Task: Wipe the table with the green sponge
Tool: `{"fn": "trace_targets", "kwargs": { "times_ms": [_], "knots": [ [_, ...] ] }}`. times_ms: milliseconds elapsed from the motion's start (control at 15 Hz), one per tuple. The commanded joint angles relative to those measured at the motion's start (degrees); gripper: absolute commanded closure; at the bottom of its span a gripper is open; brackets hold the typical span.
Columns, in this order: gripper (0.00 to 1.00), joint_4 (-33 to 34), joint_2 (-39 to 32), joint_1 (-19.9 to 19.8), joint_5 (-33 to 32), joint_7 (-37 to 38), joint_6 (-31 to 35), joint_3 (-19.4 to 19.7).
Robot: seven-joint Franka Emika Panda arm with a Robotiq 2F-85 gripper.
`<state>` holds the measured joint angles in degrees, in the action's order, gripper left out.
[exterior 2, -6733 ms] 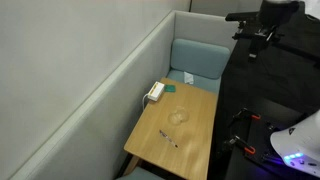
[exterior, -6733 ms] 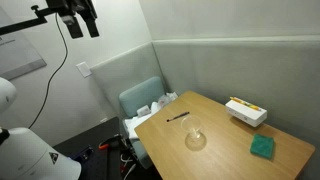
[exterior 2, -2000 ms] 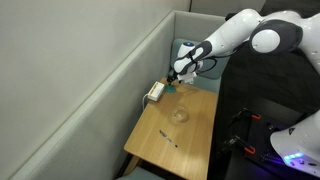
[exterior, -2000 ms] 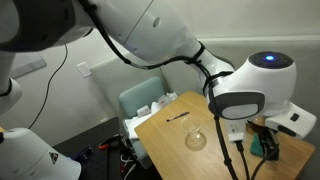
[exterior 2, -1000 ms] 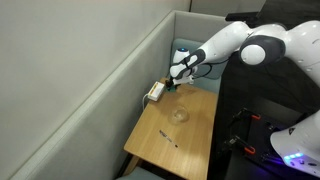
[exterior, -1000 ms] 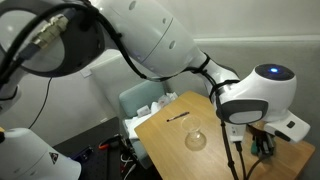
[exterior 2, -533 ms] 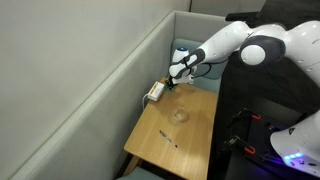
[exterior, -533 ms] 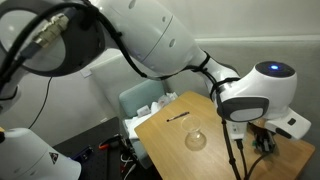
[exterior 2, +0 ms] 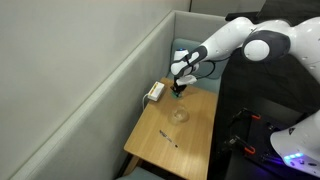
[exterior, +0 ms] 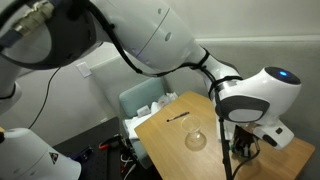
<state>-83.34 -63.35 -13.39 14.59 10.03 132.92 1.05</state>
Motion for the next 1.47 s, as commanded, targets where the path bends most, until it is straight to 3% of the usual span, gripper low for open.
{"fn": "trace_targets", "kwargs": {
  "times_ms": [0, 267, 467, 800, 1133, 1400],
  "knots": [
    [0.98, -7.3, 4.4, -0.9, 0.5, -0.6, -7.6, 1.0],
    [0.98, -13.4, 6.3, -1.3, -0.1, -0.3, -12.6, 4.1],
    [0.98, -17.1, 7.3, -1.2, -0.2, -0.3, -12.5, 6.1],
    [0.98, -18.9, 9.1, -1.0, 1.4, -0.3, -4.3, 6.2],
    [0.98, -16.3, 7.9, -0.9, 2.2, 1.1, 5.5, 5.2],
    [0.98, -14.1, 6.8, -0.9, 2.7, 2.7, 6.2, 5.2]
  ]
}}
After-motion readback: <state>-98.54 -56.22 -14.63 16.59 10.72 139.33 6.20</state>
